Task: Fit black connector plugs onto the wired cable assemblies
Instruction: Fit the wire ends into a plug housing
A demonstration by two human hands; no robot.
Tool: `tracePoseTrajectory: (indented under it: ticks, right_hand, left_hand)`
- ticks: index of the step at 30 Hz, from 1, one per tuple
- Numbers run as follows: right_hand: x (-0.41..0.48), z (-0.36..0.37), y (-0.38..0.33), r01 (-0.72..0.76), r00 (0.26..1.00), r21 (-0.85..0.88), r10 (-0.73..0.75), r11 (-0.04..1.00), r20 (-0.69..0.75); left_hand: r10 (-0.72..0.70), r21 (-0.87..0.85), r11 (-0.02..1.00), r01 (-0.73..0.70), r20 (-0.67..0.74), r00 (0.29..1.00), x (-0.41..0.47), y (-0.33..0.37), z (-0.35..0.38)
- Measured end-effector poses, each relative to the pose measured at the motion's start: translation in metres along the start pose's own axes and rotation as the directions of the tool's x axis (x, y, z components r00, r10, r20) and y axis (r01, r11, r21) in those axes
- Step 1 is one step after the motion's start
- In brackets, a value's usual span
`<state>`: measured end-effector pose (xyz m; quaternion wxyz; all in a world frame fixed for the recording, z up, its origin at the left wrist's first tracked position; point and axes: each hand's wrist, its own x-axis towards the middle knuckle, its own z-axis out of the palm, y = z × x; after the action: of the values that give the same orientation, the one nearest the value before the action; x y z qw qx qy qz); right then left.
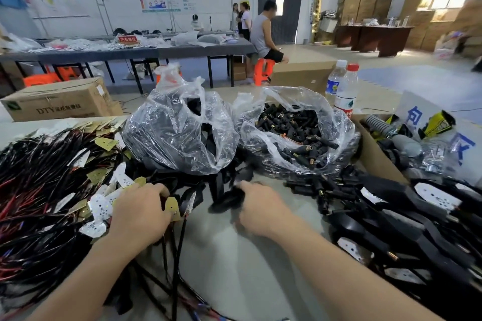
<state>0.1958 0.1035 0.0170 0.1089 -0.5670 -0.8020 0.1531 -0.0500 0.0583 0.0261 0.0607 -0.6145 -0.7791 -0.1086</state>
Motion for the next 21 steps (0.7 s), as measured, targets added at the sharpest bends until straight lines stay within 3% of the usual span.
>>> tracePoseTrajectory:
  ticks: [5, 9, 11, 13, 17, 21]
  right_hand:
    - [-0.020, 0.010, -0.047, 0.150, 0.987, 0.156, -0.155, 0.976, 0.026]
    - [-0.033, 0.020, -0.078, 0.207, 0.968, 0.260, -0.160, 0.943, -0.191]
    - [-0.038, 0.017, -0.093, 0.137, 0.990, 0.530, -0.109, 0.837, -0.084]
    - [-0.044, 0.012, -0.107, 0.043, 0.979, 0.767, -0.179, 0.640, 0.094]
    - [-0.053, -0.005, -0.113, -0.038, 0.946, 0.907, -0.277, 0.420, 0.169]
    - [-0.055, -0.020, -0.094, -0.086, 0.916, 0.927, -0.336, 0.365, 0.217]
  left_hand:
    - [0.016, -0.403, 0.915, -0.016, -0.003, 1.000, -0.007, 0.001, -0.004]
    - [-0.104, -0.654, 0.751, -0.089, -0.251, 0.962, -0.027, 0.011, -0.018]
    - [-0.102, -0.653, 0.729, -0.204, -0.398, 0.912, -0.035, 0.020, -0.029]
    - [-0.040, -0.635, 0.700, -0.326, -0.490, 0.871, -0.039, 0.033, -0.043]
    - [0.037, -0.667, 0.567, -0.482, -0.564, 0.825, -0.040, 0.056, -0.066]
    - [0.026, -0.718, 0.531, -0.449, -0.516, 0.856, -0.041, 0.068, -0.068]
